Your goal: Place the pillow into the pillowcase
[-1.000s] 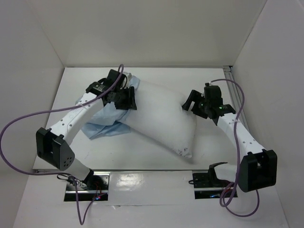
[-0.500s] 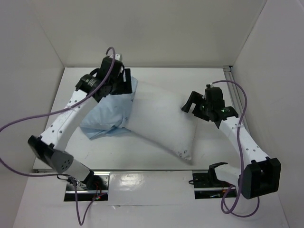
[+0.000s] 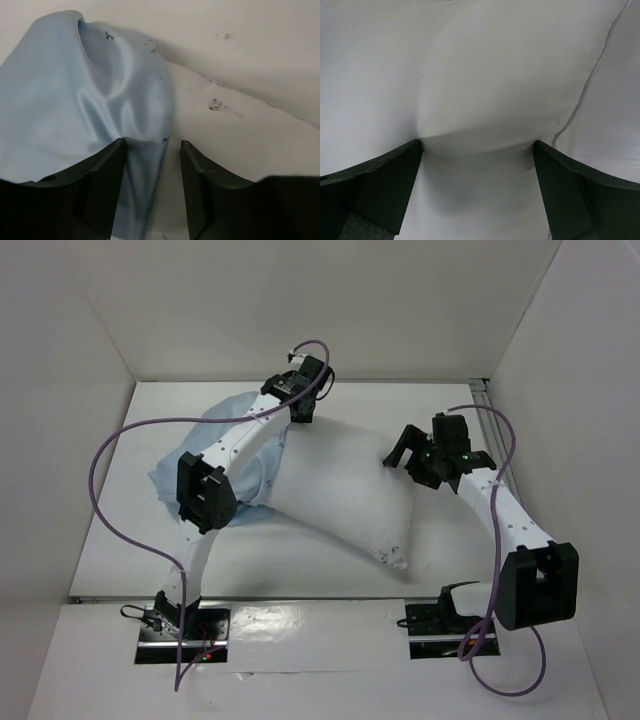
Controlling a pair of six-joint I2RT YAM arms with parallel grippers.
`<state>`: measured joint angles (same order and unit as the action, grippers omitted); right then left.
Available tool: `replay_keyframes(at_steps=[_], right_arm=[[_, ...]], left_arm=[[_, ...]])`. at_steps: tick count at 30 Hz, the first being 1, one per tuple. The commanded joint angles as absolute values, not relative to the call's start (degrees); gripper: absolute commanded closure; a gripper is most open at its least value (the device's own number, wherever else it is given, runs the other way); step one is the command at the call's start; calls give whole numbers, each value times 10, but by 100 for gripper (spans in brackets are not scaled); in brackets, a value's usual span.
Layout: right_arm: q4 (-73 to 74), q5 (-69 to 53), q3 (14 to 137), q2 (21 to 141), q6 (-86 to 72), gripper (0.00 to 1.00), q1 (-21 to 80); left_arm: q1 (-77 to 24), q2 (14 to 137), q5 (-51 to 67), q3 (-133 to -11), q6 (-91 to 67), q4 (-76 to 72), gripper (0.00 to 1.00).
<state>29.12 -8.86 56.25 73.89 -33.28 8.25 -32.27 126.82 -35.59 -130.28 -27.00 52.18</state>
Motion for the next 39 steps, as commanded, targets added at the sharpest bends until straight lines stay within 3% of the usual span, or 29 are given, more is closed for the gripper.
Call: replay_keyframes(at_steps=[1,7,10,11,12,13,16,19,22,25,28,31,36,37,39], right_arm=[[252,-128,543,757,-326,1,77],[163,-216,492,775,-332,1,77],[96,-263,482,788,-345,17,77],[84,-263,482,794,-352,26,86],[76,-271,494,801,-352,41,94],[70,-271,520,820,-352,72,112],[83,-253,595,850,-340,98,152],[88,-246,640,850,-332,100,165],[67,-257,669,826,-339,100,195],[76,-236,701,800,-345,100,223],[84,-181,689,761,-350,100,235],[96,-122,626,695,-355,100,236],[70,-74,559,711,-366,100,221],[69,-64,559,722,-366,100,211],[83,-64,581,766,-360,100,180]], left_arm=[[-321,1273,-422,-1331,-257,552,43],[-316,1261,-400,-1325,-248,552,100],[-322,1238,-320,-1331,-227,540,100],[-322,1229,-296,-1331,-227,534,100],[-331,1220,-274,-1331,-219,526,100],[-344,1203,-225,-1331,-219,518,100],[-358,1184,-147,-1337,-212,497,100],[-358,1162,-34,-1346,-234,484,100],[-363,1139,166,-1346,-278,445,100],[-381,1132,268,-1369,-319,405,100],[-381,1119,278,-1392,-330,405,100],[-346,1093,249,-1321,-330,384,100],[-335,1126,183,-1270,-297,395,100],[-335,1136,170,-1283,-281,425,95],[-335,1154,134,-1311,-256,466,70]])
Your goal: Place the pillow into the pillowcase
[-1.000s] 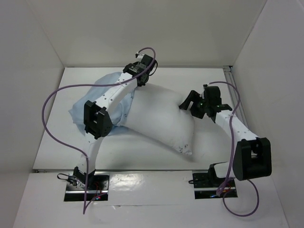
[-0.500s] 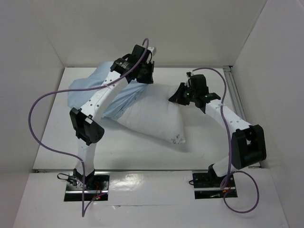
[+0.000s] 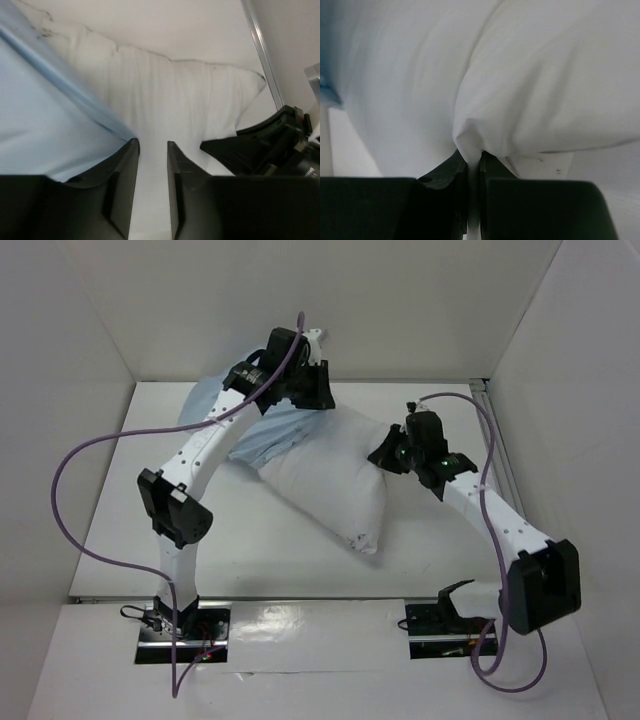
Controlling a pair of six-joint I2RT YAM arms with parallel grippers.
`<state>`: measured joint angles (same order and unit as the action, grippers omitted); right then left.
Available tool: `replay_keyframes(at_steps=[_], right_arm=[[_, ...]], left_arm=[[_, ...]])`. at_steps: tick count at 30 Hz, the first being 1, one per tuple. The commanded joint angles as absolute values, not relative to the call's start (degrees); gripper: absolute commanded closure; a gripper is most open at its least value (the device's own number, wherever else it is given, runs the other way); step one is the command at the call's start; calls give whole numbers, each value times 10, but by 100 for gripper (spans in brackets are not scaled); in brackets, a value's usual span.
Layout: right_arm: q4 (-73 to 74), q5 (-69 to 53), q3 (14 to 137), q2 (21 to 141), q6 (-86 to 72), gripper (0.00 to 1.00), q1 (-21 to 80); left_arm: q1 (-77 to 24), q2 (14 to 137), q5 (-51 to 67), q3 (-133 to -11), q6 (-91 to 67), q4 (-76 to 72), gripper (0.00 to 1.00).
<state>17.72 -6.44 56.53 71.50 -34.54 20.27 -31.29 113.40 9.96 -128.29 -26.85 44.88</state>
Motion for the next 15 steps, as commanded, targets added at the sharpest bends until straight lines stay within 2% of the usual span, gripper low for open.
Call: replay_keyframes(at_steps=[1,2,3,4,5,6,8,9,10,13,15], right_arm=[[92,-72,596,779,-351,100,170],[103,-83,611,790,-342,89,160],[115,-90,635,797,-334,69,148],[134,-91,642,797,-317,49,148],[145,-91,648,797,-311,23,140],[155,-75,648,777,-306,15,132],[186,-69,648,756,-295,5,122],[197,-60,641,744,-295,3,122],[212,-54,634,718,-295,1,115],[232,-54,603,680,-295,1,110],[246,-59,590,674,-301,1,110]], left_arm=[[-335,1154,123,-1324,-246,485,55],[-335,1154,106,-1332,-237,510,30],[-335,1137,86,-1320,-229,510,21],[-335,1120,30,-1303,-223,515,15],[-335,1074,-4,-1255,-217,515,11],[-330,1050,-38,-1225,-217,508,11],[-321,973,-134,-1127,-234,503,19],[-313,946,-156,-1087,-242,496,24],[-296,918,-183,-1044,-249,470,38],[-257,820,-205,-853,-268,390,56],[-235,792,-205,-739,-285,358,54]])
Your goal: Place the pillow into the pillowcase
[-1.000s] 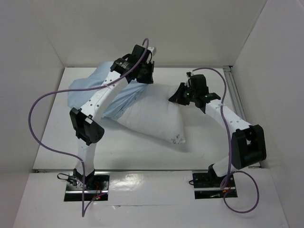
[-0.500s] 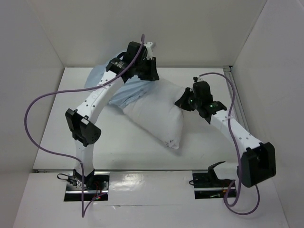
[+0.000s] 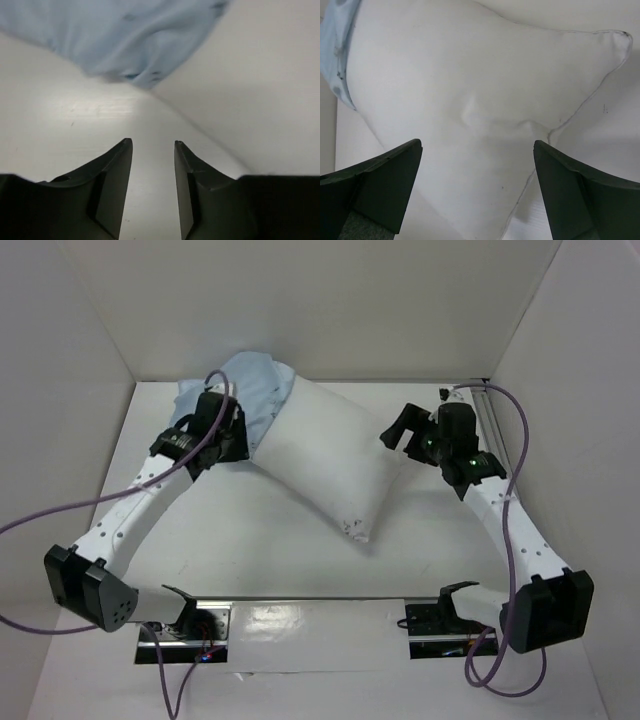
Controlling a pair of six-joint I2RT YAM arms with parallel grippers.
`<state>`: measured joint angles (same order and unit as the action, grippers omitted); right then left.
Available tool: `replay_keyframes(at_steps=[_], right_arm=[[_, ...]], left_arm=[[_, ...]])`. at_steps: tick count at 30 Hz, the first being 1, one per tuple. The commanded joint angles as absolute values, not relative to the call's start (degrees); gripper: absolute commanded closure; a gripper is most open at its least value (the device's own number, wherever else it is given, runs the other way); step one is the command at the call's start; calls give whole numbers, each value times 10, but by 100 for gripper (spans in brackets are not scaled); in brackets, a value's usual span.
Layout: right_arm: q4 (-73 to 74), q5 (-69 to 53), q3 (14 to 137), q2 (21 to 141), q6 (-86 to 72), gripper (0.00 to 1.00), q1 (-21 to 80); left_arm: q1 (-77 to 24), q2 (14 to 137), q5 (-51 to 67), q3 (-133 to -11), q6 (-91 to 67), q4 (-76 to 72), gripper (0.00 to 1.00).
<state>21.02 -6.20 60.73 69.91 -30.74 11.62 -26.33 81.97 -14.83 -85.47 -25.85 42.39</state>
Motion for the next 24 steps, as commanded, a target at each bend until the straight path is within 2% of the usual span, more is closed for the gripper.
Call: replay_keyframes(at_steps=[1,2,3,4,7,10,16,24], right_arm=[[246,-65,578,668,-301,0,110],[251,-75,572,668,-301,0,110],[251,-75,567,668,-307,0,110],[251,-82,560,674,-307,0,110],[245,-95,560,690,-307,0,110],[245,-95,565,697,-300,0,110],[251,-100,565,703,-294,0,110],[262,-100,548,697,-300,0,110]], left_arm=[[-216,782,-205,-709,-294,341,47],[-208,777,-197,-683,-301,323,37],[-200,772,-197,-633,-306,275,24],[-200,772,-203,-608,-306,239,21],[-195,787,-203,-541,-300,91,21],[-190,840,-203,-540,-273,29,24],[-158,937,-177,-583,-233,-31,30],[-132,976,-171,-620,-207,-74,34]])
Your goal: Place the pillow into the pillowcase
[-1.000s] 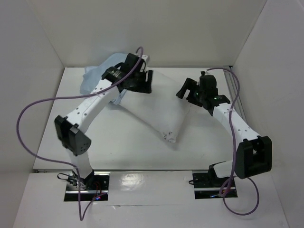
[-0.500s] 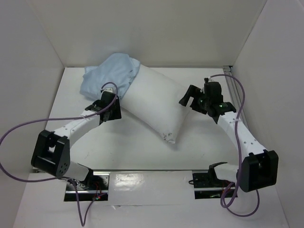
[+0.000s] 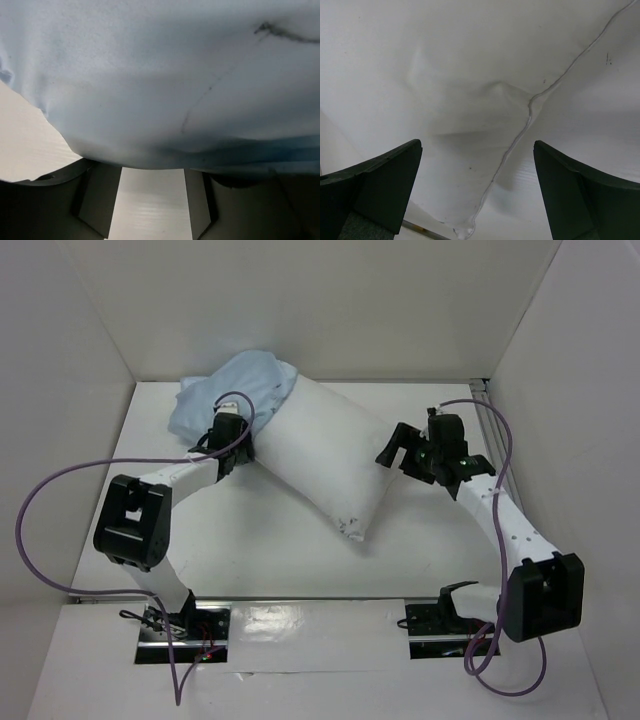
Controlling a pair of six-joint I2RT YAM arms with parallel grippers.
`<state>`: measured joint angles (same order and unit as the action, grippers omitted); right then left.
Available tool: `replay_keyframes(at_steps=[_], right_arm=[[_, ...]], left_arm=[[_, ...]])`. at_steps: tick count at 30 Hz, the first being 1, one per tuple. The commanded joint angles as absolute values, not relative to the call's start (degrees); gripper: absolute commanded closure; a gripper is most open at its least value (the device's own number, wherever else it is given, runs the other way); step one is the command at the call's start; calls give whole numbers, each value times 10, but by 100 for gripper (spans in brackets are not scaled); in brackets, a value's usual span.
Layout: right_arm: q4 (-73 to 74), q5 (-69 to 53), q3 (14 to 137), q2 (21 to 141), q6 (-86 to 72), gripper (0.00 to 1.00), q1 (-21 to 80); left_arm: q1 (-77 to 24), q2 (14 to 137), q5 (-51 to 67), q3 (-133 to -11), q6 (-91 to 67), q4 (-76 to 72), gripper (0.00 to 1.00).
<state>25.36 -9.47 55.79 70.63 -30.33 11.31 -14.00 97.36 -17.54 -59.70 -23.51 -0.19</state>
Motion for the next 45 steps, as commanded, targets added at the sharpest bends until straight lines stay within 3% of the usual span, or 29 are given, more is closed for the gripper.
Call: replay_keyframes(at_steps=[1,3,9,12,14,19,27,29,30,32,33,34,38,45], right_arm=[[262,-100,548,697,-300,0,110],[257,-105,548,702,-300,0,110],[283,-169,560,723,-259,0,110],[311,-243,570,731,-180,4,116],[341,-261,576,737,-142,4,127],[353,-326,568,742,-119,0,188],[165,-301,507,782,-269,0,325],[131,-284,521,814,-289,9,351],[121,-279,539,825,-289,36,359],[92,-258,566,853,-308,76,364],[86,-249,583,860,-316,92,357],[77,-244,611,866,-324,100,342],[-18,-243,646,866,-377,100,305],[-56,-243,652,858,-420,100,249]], left_arm=[[-132,976,-171,-620,-207,-79,38],[-132,987,-165,-627,-207,-79,44],[-127,993,-171,-643,-207,-46,84],[-113,993,-177,-643,-200,-40,85],[-108,993,-177,-649,-200,-33,93],[-91,988,-143,-667,-195,-1,100],[-111,925,-68,-656,-195,11,100],[-130,925,-55,-662,-202,25,100],[-137,919,-47,-676,-202,40,100],[-165,919,-22,-690,-215,56,100],[-177,914,-9,-704,-215,56,100],[-203,914,2,-713,-221,69,100],[-273,903,49,-756,-240,90,100],[-346,877,114,-810,-276,119,100]])
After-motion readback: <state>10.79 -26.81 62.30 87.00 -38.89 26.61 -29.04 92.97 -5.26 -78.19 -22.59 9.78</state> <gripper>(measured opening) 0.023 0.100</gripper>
